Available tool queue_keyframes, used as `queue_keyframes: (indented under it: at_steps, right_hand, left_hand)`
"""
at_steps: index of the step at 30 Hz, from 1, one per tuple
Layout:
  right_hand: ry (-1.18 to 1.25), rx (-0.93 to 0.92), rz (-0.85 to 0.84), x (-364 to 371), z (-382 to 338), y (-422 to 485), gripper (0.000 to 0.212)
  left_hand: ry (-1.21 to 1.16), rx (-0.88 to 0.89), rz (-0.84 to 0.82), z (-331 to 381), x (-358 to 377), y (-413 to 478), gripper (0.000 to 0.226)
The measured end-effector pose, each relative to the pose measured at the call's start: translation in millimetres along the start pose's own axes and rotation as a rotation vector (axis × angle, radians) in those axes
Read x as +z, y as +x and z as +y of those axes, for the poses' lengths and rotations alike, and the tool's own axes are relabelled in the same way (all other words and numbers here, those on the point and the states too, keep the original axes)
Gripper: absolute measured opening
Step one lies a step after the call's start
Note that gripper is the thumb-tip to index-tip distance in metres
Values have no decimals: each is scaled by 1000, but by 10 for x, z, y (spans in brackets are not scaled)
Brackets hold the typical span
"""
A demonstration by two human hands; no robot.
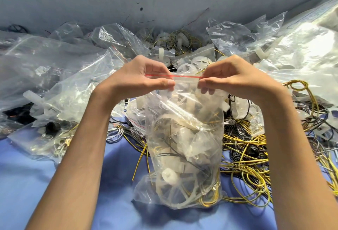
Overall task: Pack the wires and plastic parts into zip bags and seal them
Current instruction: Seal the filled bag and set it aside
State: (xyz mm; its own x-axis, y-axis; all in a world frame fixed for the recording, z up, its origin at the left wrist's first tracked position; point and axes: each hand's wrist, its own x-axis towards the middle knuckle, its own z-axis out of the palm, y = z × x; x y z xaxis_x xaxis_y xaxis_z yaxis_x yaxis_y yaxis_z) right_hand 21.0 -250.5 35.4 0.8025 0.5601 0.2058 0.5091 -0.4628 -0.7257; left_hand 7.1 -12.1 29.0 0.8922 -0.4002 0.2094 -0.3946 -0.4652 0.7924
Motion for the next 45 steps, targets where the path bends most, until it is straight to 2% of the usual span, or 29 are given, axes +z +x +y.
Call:
queue_keyframes:
  at_steps: [7,12,22,31,38,45]
  right_hand:
    - [18,-49,21,36,-56,5,11]
    - [3,-33,-8,51,-96,19,14]
    - [-65,-61,23,95,-99,52,11]
    - [-116,-44,48,119,-123,72,9]
    - [-212,-53,50,182,-181,99,10]
    - [-329,-104,125,233,-223,134,6]
  left_hand:
    - [92,58,50,64,-28,-25,11]
    - [76,26,52,119,3,-15,6]
    - [156,83,70,161,59,10,19]
    - [266,85,62,169,43,20,8]
    - [246,83,52,170,69,37,5]
    - [253,115,82,134,61,39,4]
